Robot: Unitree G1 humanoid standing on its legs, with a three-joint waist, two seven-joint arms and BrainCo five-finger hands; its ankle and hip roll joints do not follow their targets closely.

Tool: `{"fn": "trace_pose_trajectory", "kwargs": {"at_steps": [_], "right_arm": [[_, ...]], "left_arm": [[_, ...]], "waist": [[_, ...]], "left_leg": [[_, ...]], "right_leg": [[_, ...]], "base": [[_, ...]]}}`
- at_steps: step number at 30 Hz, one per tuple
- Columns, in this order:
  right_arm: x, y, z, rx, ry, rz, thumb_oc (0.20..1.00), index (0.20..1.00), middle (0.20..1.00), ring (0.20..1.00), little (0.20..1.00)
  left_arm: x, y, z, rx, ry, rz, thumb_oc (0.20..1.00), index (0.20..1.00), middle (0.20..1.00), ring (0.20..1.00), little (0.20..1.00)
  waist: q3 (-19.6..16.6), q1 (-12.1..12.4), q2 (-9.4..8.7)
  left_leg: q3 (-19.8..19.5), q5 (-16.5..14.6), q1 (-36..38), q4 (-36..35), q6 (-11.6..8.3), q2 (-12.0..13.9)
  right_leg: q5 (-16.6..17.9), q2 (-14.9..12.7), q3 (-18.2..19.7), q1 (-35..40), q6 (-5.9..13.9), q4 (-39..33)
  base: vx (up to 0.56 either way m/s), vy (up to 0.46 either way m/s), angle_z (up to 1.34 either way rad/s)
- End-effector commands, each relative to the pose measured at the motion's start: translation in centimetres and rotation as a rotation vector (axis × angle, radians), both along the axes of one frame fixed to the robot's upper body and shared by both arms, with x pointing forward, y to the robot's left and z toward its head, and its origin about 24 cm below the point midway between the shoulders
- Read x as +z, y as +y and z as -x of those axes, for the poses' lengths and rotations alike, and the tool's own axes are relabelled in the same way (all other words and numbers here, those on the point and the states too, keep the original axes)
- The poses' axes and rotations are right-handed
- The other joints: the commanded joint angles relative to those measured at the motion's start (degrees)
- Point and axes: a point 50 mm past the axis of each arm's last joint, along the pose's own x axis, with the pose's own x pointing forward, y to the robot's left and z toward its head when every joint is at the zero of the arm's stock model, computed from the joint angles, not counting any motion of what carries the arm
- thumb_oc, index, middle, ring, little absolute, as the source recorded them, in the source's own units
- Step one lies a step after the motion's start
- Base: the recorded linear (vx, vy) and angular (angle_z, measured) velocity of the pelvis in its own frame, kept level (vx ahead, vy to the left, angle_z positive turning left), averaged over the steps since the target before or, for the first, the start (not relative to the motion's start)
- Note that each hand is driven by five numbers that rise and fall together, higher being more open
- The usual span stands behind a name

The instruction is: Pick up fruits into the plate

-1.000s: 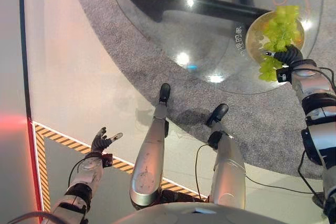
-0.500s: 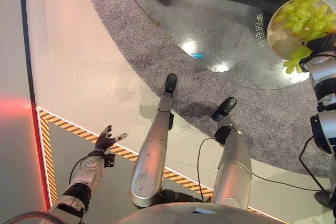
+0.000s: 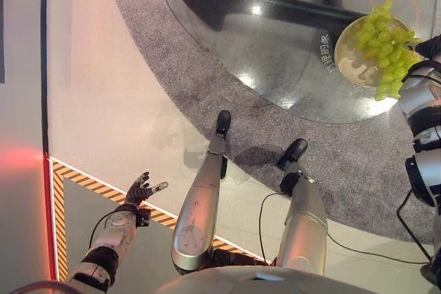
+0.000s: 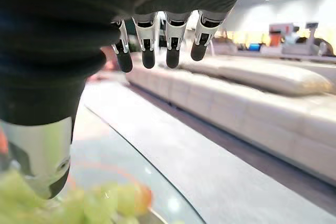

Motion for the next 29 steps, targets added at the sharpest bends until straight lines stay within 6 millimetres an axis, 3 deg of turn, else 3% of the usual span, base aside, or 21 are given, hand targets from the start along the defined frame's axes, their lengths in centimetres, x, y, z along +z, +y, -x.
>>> {"fn": "trace_pose_trajectory", "kwargs": {"at_steps": [1, 5, 8, 9, 11, 14, 17, 22, 29], "right_arm": [[-1.9, 1.6, 0.2, 0.193, -0.059, 0.017, 1.000, 1.000, 1.000, 1.000, 1.000], [-7.2, 3.8, 0.3, 0.340, 0.041, -0.111, 1.000, 1.000, 1.000, 1.000, 1.000], [-14.6, 7.0, 2.0, 0.491, 0.287, -0.177, 1.000, 1.000, 1.000, 1.000, 1.000], [-15.4, 7.4, 2.3, 0.505, 0.316, -0.186, 1.000, 1.000, 1.000, 1.000, 1.000], [-20.0, 9.0, 4.7, 0.571, 0.486, -0.263, 1.000, 1.000, 1.000, 1.000, 1.000], [-27.3, 10.4, 10.3, 0.579, 0.816, -0.386, 1.000, 1.000, 1.000, 1.000, 1.000], [-30.4, 10.4, 13.2, 0.520, 0.992, -0.484, 1.000, 1.000, 1.000, 1.000, 1.000], [-33.3, 9.8, 16.9, 0.398, 1.139, -0.609, 1.000, 1.000, 1.000, 1.000, 1.000], [-35.5, 9.5, 20.6, 0.286, 1.313, -0.666, 1.000, 1.000, 1.000, 1.000, 1.000]], "left_arm": [[-2.0, 1.0, 2.8, 0.048, 0.144, -0.085, 1.000, 1.000, 1.000, 1.000, 1.000], [-2.0, 1.4, 2.4, 0.050, 0.164, -0.133, 1.000, 1.000, 1.000, 1.000, 1.000], [-2.4, 1.6, 2.7, 0.037, 0.220, -0.188, 1.000, 1.000, 1.000, 1.000, 1.000], [-2.4, 1.6, 2.7, 0.034, 0.228, -0.195, 1.000, 1.000, 1.000, 1.000, 1.000], [-2.9, 1.4, 3.4, -0.019, 0.276, -0.242, 1.000, 1.000, 1.000, 1.000, 1.000], [-4.1, 0.9, 5.1, -0.121, 0.425, -0.284, 1.000, 1.000, 1.000, 1.000, 1.000], [-4.8, 0.7, 6.3, -0.217, 0.540, -0.291, 1.000, 1.000, 1.000, 1.000, 1.000], [-5.3, 0.2, 7.0, -0.292, 0.619, -0.310, 1.000, 1.000, 1.000, 1.000, 1.000], [-5.8, -0.2, 8.3, -0.337, 0.730, -0.286, 1.000, 1.000, 1.000, 1.000, 1.000]], "waist": [[-1.17, -2.06, 1.02], [-1.17, -3.73, -0.49], [-4.07, -5.63, -2.18], [-4.83, -5.87, -2.38], [-7.69, -7.23, -3.66], [-13.44, -9.16, -5.33], [-17.20, -10.41, -5.63], [-20.94, -11.79, -5.35], [-23.99, -12.85, -5.10]], "left_leg": [[3.17, -7.67, 7.99, -2.55, 1.91, -3.42], [4.37, -8.10, 14.76, -5.07, 1.26, -2.10], [6.26, -8.54, 21.49, -8.64, 0.50, -0.34], [6.40, -8.39, 22.02, -9.26, 0.41, -0.17], [7.56, -8.19, 25.13, -11.34, -0.11, 0.85], [9.50, -8.36, 29.45, -13.51, -0.45, 1.79], [10.17, -8.66, 32.28, -15.04, -0.57, 2.06], [10.77, -9.25, 35.11, -15.89, -0.57, 2.33], [10.25, -10.44, 38.25, -15.90, -0.39, 2.50]], "right_leg": [[-4.86, 5.71, 0.20, 6.50, 0.23, -1.01], [-4.44, 5.50, 0.89, 13.28, 0.87, -4.33], [-3.31, 4.74, 1.21, 20.14, 2.01, -8.92], [-2.97, 4.70, 1.12, 20.82, 2.12, -9.75], [-1.86, 4.22, 0.94, 23.97, 2.91, -12.46], [-0.63, 3.83, 1.46, 27.78, 3.91, -15.70], [-0.23, 4.33, 2.17, 30.29, 4.17, -17.81], [-0.61, 5.17, 3.25, 33.00, 3.90, -18.98], [-1.60, 6.31, 4.95, 36.38, 3.20, -20.08]], "base": [[-0.04, 0.049, -0.10], [-0.03, 0.038, -0.15], [0.05, 0.034, -0.16], [0.07, 0.009, -0.19], [0.05, -0.009, -0.20], [0.12, -0.040, -0.17], [0.08, -0.043, -0.23], [0.05, -0.008, -0.19], [0.05, 0.004, -0.12]]}}
